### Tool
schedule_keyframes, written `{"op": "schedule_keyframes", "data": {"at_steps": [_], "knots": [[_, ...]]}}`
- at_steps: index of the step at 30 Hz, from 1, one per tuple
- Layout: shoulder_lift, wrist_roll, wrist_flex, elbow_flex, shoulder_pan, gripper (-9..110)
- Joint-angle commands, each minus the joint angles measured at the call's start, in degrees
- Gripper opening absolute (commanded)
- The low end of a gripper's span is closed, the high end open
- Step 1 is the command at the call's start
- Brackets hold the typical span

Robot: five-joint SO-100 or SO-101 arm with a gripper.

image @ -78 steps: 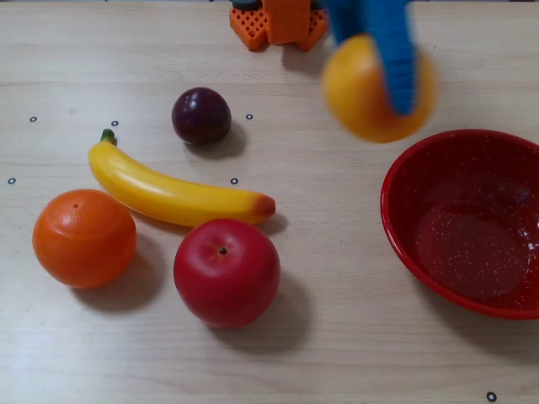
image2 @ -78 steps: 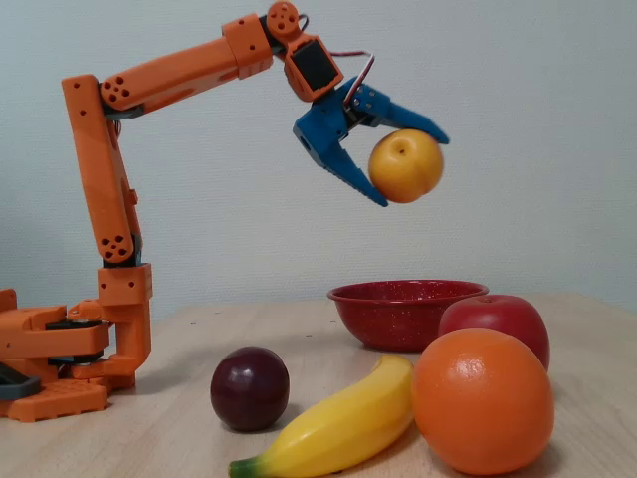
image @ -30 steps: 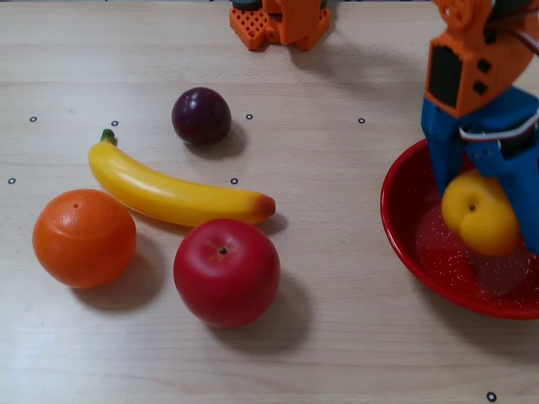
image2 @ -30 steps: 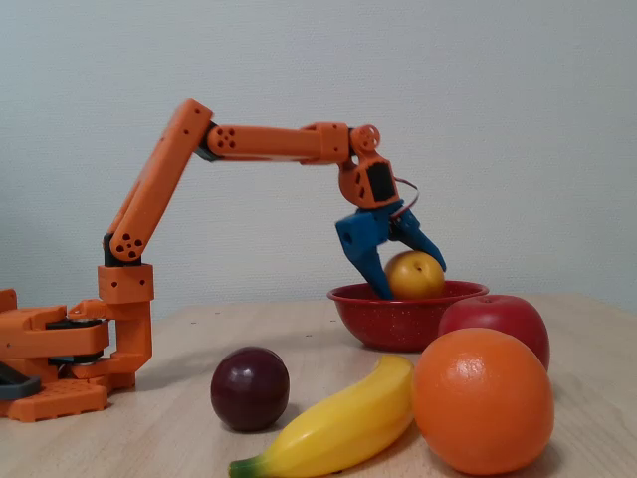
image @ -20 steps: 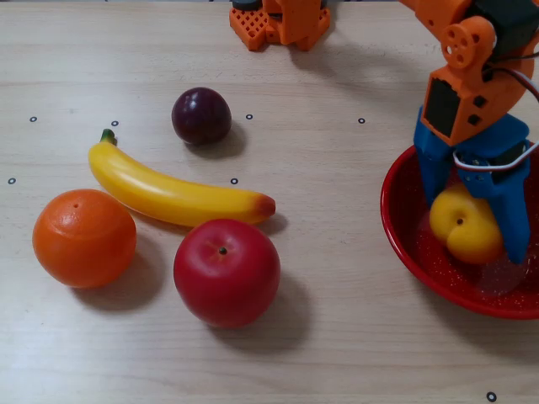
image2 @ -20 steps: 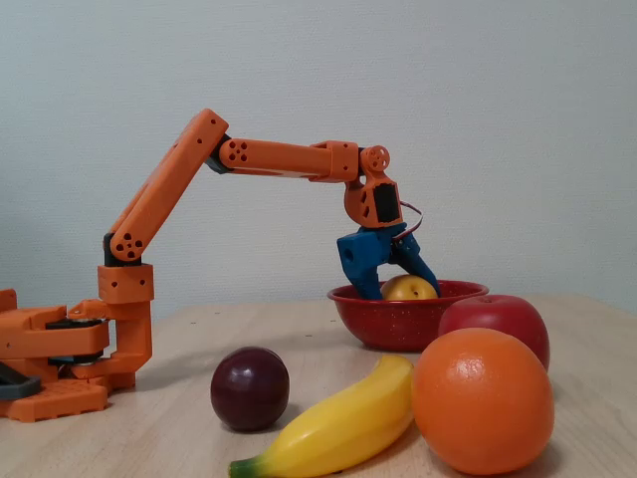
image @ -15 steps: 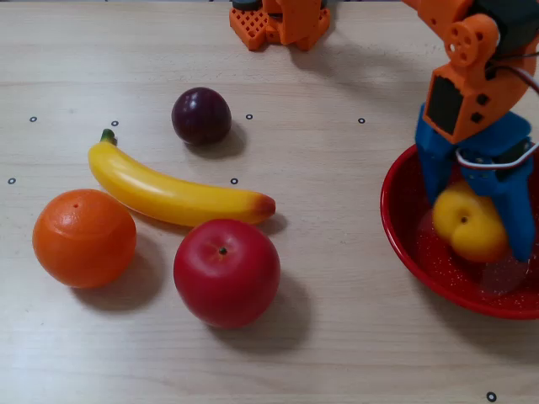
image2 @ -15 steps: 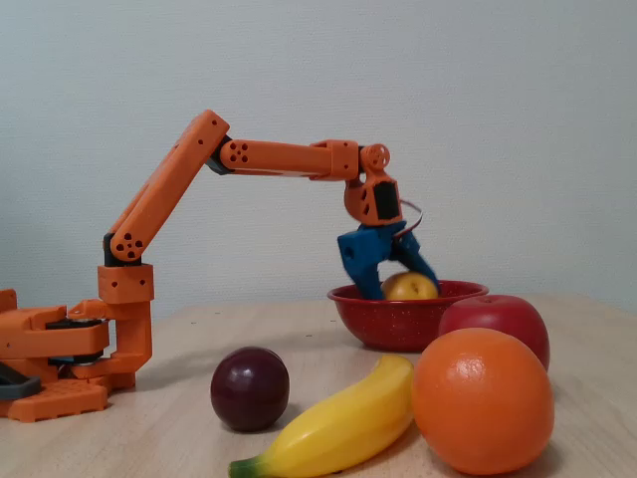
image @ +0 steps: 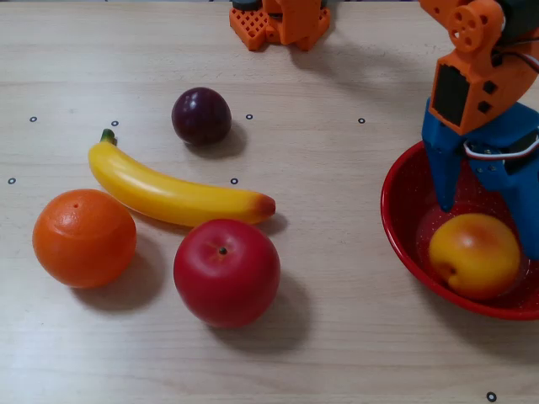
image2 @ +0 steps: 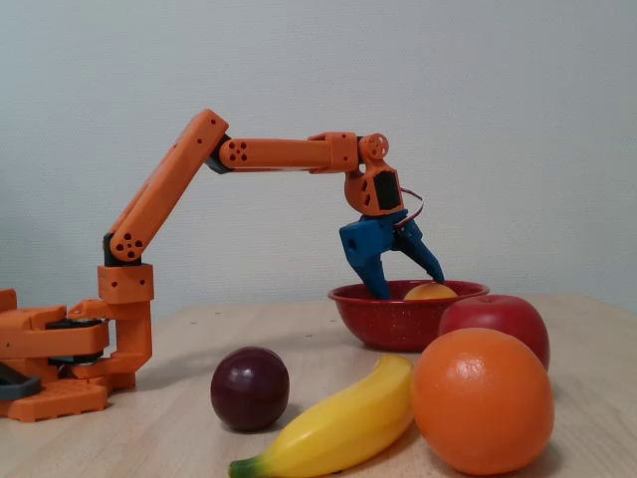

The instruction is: Put peach in the red bowl.

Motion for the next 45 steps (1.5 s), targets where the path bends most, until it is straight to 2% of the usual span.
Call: {"op": "schedule_keyframes", "data": {"at_steps": [1, 7, 15, 20, 25, 33, 45], "knots": [[14.77, 1.85, -1.58, -5.36, -0.35, 34], [24.43, 1.67, 0.7, -5.19, 1.76, 22], [34.37, 1.67, 7.03, -5.1, 6.59, 0], [41.66, 2.64, 11.43, -1.58, 10.81, 0], [54.14, 2.02, 11.69, 13.54, 15.82, 0], [80.33, -2.2, 0.44, 49.83, 24.96, 0], [107.84, -4.83, 0.0, 79.28, 30.06, 0]]}}
